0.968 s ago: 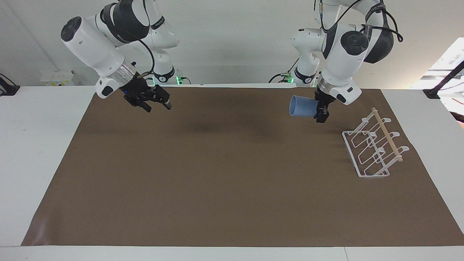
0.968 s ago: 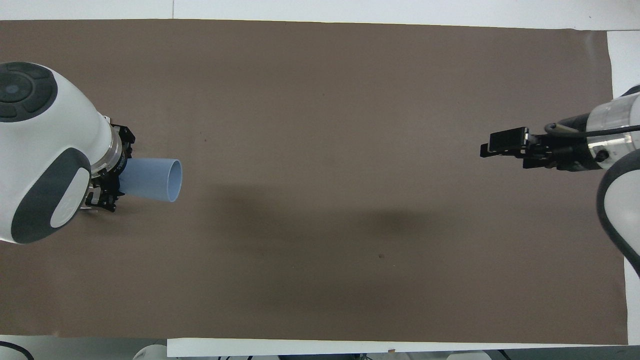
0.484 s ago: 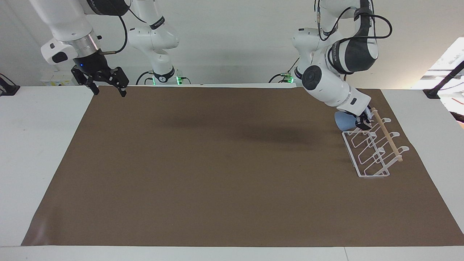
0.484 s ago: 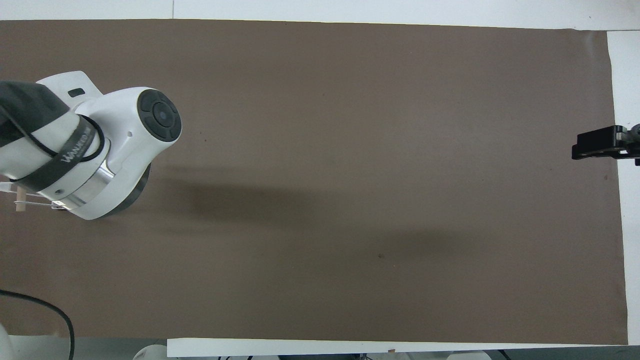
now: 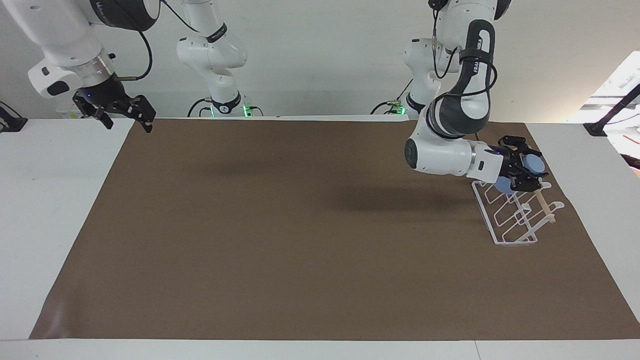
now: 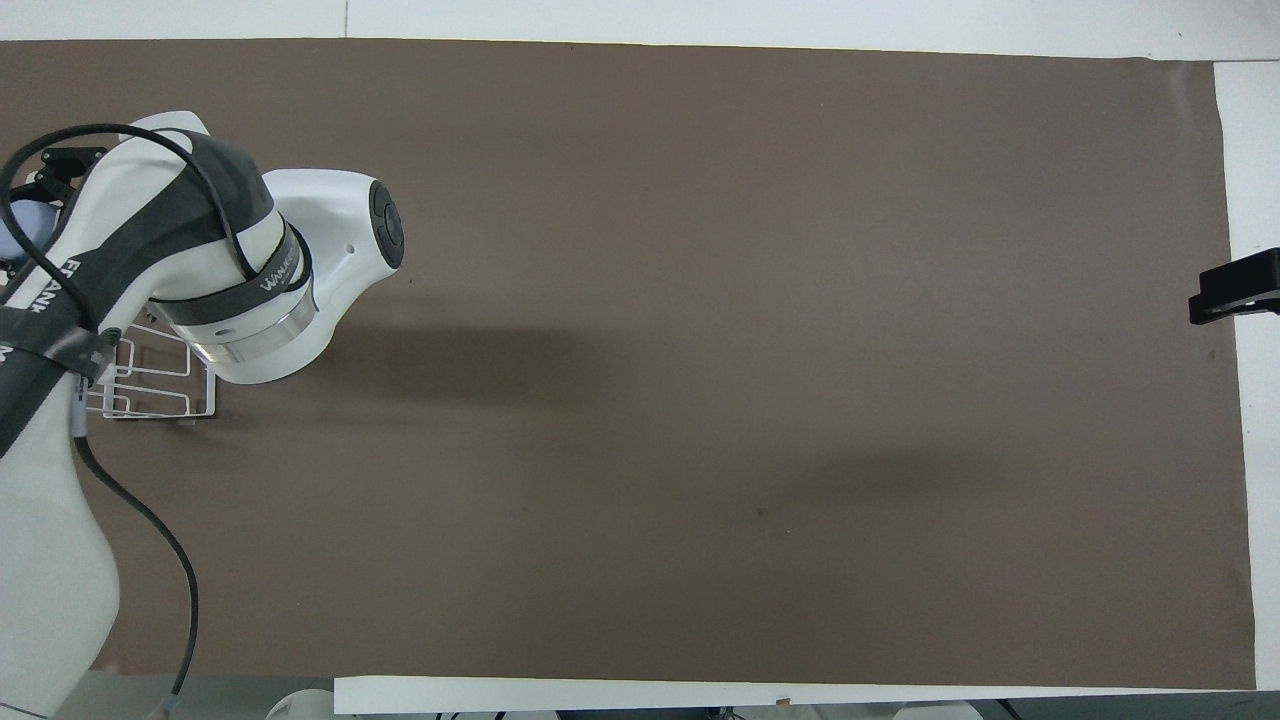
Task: Hang cup on cup holder
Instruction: 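Carry the cup with the left gripper onto the wire holder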
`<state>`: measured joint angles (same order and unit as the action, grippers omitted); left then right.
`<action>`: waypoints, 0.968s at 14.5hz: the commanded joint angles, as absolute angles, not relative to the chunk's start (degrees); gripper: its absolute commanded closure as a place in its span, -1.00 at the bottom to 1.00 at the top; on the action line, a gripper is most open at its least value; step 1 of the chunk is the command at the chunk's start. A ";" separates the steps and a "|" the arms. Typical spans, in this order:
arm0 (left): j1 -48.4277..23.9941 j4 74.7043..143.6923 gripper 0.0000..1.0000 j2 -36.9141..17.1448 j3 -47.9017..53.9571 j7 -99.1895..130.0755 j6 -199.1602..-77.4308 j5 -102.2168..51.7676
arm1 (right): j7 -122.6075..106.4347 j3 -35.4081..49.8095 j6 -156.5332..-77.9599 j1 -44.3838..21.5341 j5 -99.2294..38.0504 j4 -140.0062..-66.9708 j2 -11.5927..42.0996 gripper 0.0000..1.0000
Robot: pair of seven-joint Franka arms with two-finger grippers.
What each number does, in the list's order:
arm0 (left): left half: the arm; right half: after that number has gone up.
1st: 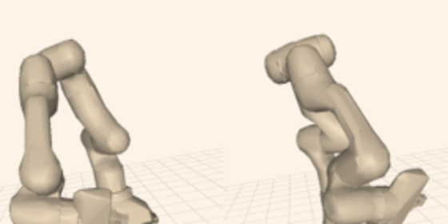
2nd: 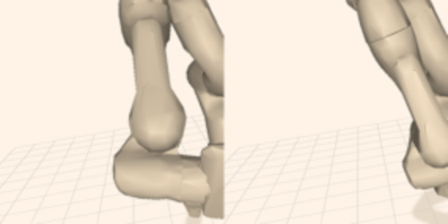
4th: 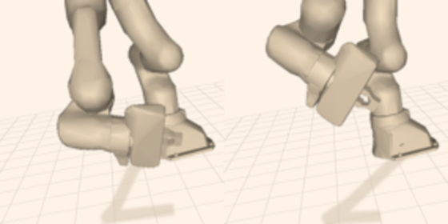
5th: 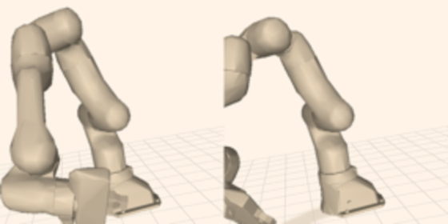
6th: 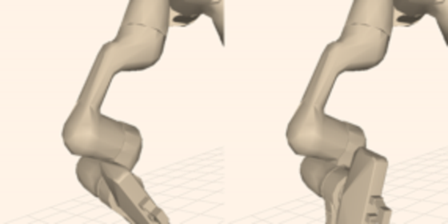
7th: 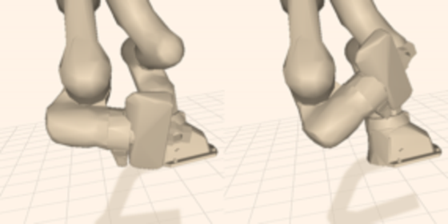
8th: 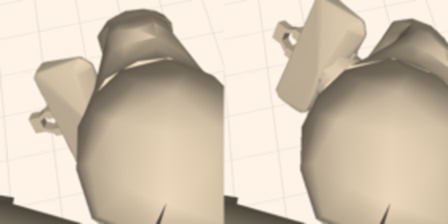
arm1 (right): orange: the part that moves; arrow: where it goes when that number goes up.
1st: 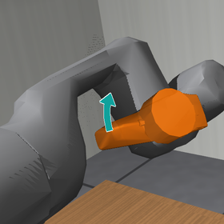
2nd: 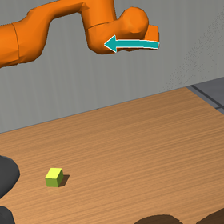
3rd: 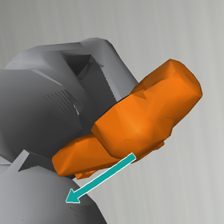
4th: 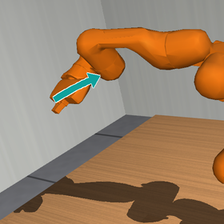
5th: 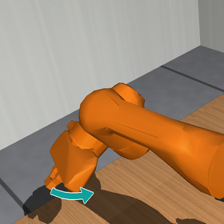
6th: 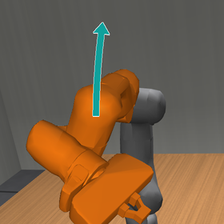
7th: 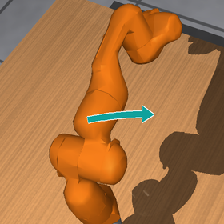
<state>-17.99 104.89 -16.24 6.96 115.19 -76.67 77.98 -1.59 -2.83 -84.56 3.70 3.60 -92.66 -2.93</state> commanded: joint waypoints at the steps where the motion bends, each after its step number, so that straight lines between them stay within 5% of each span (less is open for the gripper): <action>1: -17.67 103.62 1.00 -18.28 6.68 116.71 -74.10 79.89 | -2.90 -2.29 -82.88 4.22 3.87 -92.98 -3.43 -0.99; 14: -14.50 98.70 1.00 -23.99 7.03 118.74 -75.67 85.17 | -2.90 -1.76 -81.30 1.85 1.14 -94.57 -4.39 -0.99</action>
